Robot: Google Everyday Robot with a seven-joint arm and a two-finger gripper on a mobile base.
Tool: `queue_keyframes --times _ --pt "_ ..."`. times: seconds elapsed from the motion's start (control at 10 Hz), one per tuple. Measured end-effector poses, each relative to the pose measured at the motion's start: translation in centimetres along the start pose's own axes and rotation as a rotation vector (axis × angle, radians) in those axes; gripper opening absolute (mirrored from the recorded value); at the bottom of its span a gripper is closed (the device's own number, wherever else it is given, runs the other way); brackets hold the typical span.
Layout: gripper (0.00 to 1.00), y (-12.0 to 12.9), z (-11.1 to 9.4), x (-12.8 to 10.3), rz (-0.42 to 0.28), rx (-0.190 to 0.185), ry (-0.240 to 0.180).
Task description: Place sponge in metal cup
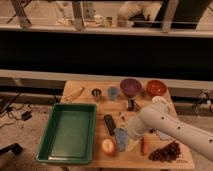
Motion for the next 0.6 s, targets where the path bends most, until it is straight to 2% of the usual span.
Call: queue_keyframes --times 0.3,0.6 --pt "0.0 -1.3 0.4 -2.7 -0.027 0.007 -0.052" --pt "0.0 -1.8 0.4 -3.1 -0.034 0.012 -0.062"
